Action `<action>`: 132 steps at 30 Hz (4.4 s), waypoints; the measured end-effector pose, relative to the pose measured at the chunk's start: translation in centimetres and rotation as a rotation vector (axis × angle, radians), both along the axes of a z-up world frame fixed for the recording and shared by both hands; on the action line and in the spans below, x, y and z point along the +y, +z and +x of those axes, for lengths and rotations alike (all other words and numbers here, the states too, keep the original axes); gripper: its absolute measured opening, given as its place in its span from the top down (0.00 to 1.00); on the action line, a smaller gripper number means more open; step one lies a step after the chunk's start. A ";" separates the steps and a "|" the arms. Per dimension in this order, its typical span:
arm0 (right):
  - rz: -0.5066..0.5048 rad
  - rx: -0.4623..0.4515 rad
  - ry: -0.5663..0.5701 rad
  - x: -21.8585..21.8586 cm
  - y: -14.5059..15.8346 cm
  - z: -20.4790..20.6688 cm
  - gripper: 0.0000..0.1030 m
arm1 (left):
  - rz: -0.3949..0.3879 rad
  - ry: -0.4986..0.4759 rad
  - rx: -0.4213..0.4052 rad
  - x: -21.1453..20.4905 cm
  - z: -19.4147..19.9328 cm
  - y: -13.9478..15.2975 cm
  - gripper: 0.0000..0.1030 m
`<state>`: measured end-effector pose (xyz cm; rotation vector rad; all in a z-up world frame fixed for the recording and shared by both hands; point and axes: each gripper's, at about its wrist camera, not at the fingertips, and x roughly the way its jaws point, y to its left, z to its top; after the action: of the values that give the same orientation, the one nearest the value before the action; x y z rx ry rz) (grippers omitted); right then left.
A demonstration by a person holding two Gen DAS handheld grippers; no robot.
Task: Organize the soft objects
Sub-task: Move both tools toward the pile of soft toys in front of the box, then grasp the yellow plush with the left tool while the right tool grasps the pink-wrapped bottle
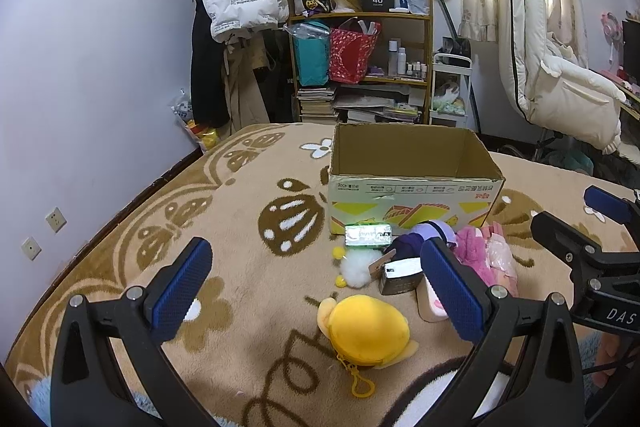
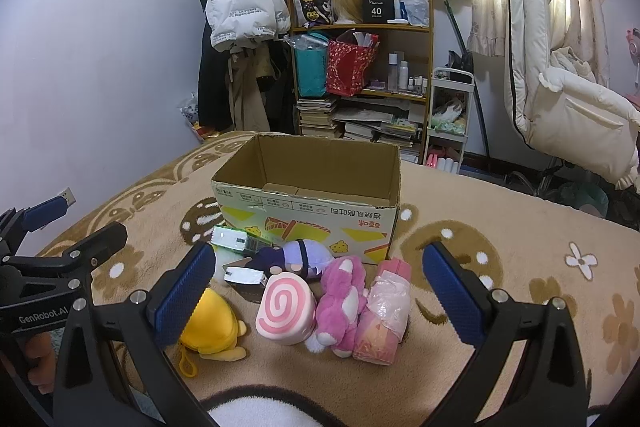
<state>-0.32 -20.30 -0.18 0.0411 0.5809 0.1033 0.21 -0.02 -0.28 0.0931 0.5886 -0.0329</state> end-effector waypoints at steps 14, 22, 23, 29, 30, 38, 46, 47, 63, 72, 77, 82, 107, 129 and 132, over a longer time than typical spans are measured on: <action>0.018 0.011 -0.017 -0.6 -0.4 0.3 0.00 | -0.014 0.013 0.005 0.6 0.2 0.1 0.00; 0.019 0.014 -0.020 -0.7 -0.5 0.3 0.00 | -0.016 0.018 0.010 0.9 0.3 0.1 0.00; 0.020 0.015 -0.022 -0.7 -0.5 0.3 0.00 | -0.016 0.018 0.010 0.9 0.3 0.1 0.00; 0.046 0.026 -0.042 -1.3 -1.0 0.4 0.00 | -0.016 0.022 0.008 0.9 0.4 0.1 0.00; 0.050 0.028 -0.045 -1.4 -1.0 0.4 0.00 | -0.016 0.025 0.007 1.0 0.4 0.1 0.00; 0.061 0.039 -0.054 -1.5 -0.9 0.6 0.00 | -0.030 0.041 0.007 1.4 0.5 0.3 0.00; 0.063 0.040 -0.057 -1.5 -0.9 0.6 0.00 | -0.024 0.037 0.007 1.4 0.4 0.3 0.00; 0.064 0.041 -0.057 -1.5 -0.9 0.6 0.00 | -0.025 0.037 0.008 1.4 0.4 0.3 0.00; 0.070 0.042 -0.058 -1.8 -0.8 0.7 0.00 | -0.024 0.038 0.008 1.2 0.3 0.2 0.00; 0.095 0.060 -0.075 -2.0 -0.9 1.0 0.00 | -0.019 0.033 0.026 1.0 0.3 -0.3 0.00; 0.140 0.107 -0.096 -3.2 -1.5 1.8 0.00 | -0.015 0.023 0.061 0.8 1.2 -0.8 0.00; 0.187 0.178 -0.119 -4.2 -2.6 3.2 0.00 | -0.029 0.023 0.126 0.8 2.8 -1.6 0.00; 0.367 0.426 -0.289 -8.0 -11.1 10.1 0.09 | -0.165 0.098 0.444 1.3 10.5 -9.2 0.00; 0.410 0.535 -0.305 -8.7 -13.8 12.3 0.36 | -0.117 -0.016 0.670 -1.2 11.1 -13.4 0.00; 0.405 0.541 -0.327 -9.0 -14.0 12.4 0.36 | -0.105 -0.029 0.707 -1.5 11.3 -14.2 0.00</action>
<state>12.11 -29.31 -14.18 0.5696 1.0777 -0.1157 11.52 -1.51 -14.45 -0.0160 1.2899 -0.1278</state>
